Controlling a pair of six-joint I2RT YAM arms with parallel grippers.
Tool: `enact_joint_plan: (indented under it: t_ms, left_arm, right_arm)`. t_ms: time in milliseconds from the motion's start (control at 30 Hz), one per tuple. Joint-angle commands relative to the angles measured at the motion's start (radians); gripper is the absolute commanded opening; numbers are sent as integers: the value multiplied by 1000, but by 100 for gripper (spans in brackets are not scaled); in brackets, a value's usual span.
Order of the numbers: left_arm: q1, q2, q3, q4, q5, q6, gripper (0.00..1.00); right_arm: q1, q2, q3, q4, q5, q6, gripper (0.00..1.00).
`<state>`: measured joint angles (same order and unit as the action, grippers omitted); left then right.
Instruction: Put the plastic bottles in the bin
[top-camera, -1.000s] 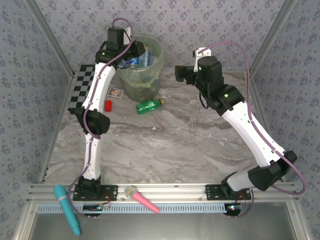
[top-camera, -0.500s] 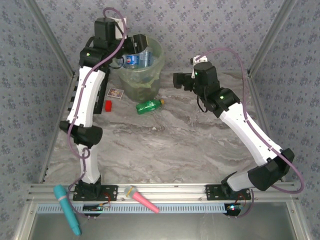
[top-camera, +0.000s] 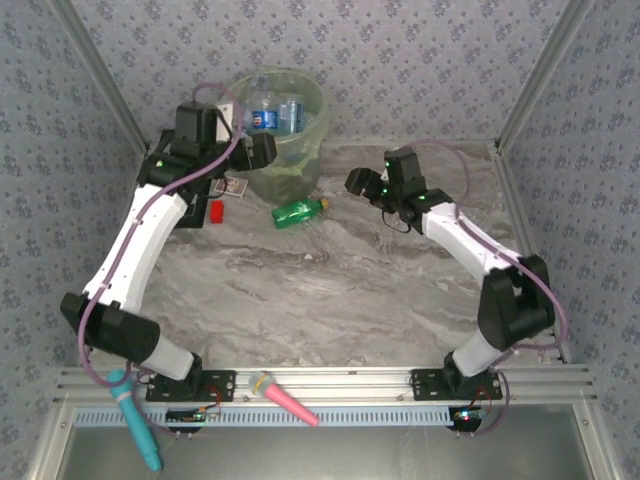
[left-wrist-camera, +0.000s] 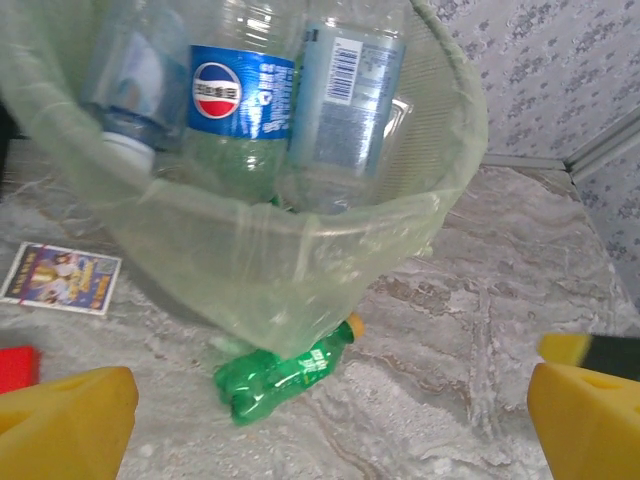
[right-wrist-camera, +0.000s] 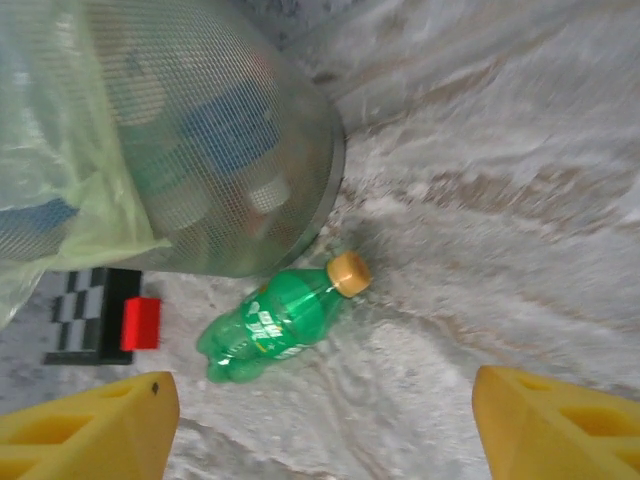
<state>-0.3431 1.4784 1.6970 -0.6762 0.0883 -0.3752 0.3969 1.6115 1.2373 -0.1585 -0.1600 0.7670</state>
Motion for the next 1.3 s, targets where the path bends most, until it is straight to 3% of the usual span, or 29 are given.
enact_joint_plan:
  t_ms: [0,167,300,500,1100,1267]
  left_arm:
    - [10,-99,-33,46,-53,2,100]
    - [27,-194,-105,2,-85,2,100]
    - [39,-269,-156,-34,-105,-2,100]
    - [52,-346,-195,-83,-141,-8,100]
    - [57,-369,-204,-104,-145,-10,100]
    - [58,-366,-205,-105,-141,-13,100]
  right_arm:
    - [0,89,-3,167,-113,169,76]
    - [8,252,80,188,-167,233,73]
    - [0,397,151,225,-251,305,63]
    - [8,554,259,202,-324,358,61]
    - [7,717,353,244,-410,431,54]
    - [7,726,348,269,-429,446,39]
